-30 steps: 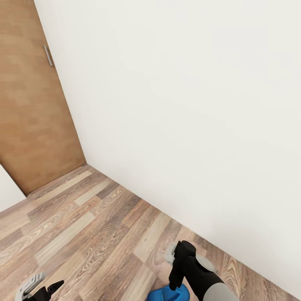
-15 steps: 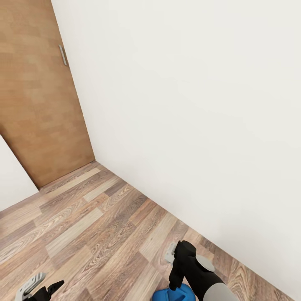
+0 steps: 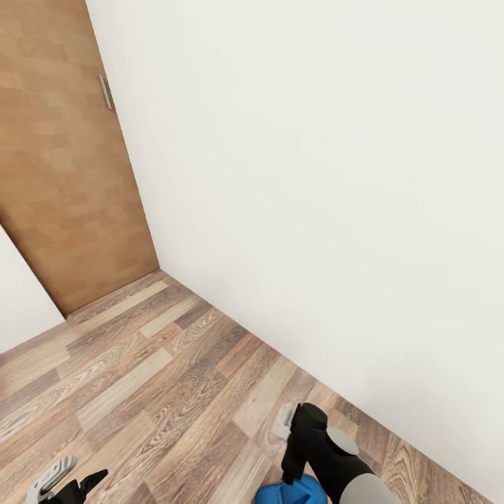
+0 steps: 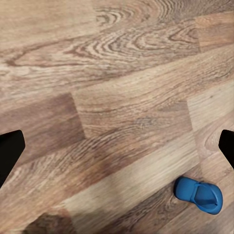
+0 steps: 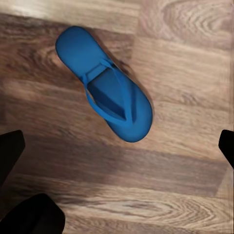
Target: In the bedroom, move the book from the bed onto either nightstand, and place the two sandals side by side next to the bed.
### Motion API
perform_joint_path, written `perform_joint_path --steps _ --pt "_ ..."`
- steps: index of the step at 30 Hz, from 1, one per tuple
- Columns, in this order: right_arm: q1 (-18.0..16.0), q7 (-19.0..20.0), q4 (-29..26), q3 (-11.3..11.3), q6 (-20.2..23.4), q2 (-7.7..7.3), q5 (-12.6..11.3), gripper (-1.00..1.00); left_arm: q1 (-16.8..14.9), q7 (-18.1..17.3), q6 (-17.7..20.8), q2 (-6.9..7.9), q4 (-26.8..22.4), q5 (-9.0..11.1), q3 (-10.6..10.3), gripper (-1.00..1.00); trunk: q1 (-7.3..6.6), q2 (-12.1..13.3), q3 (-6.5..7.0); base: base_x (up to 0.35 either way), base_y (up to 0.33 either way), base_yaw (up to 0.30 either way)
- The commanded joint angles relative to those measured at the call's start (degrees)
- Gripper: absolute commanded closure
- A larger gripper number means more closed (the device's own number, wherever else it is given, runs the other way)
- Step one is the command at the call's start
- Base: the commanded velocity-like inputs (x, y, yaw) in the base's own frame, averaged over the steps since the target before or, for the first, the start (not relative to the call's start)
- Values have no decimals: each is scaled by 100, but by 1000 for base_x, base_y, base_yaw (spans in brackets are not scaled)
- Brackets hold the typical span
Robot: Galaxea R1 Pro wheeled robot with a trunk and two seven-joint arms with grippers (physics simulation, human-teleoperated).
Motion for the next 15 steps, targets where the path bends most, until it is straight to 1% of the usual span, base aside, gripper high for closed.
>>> perform_joint_path --steps 1,5,8,9,10,13,15 --pt "-4 48 -8 34 -52 0 60 -100 0 -10 36 1 -6 16 4 -100 -1 -2 -4 0 0 0" --pt "-2 58 -9 209 -307 0 91 -100 0 -6 38 9 -9 14 -10 -100 -1 -2 -4 0 0 0" --pt "-3 68 -6 439 -443 0 157 -100 0 -9 45 13 -17 11 -21 -100 -1 -2 -4 0 0 0" --pt "-3 72 -6 536 -472 0 192 -100 0 -9 48 15 -23 12 -28 -100 -1 -2 -4 0 0 0" --pt "-2 80 -7 745 -513 0 281 -100 0 -12 64 18 -59 12 -58 -100 -1 -2 -4 0 0 0" --pt "-2 90 -8 1075 -547 0 447 -100 0 -11 161 15 -157 9 -129 -100 -1 -2 -4 0 0 0" --pt "-1 101 -9 1253 -558 0 546 -100 0 -11 281 13 -227 8 -183 -100 -1 -2 -4 0 0 0"
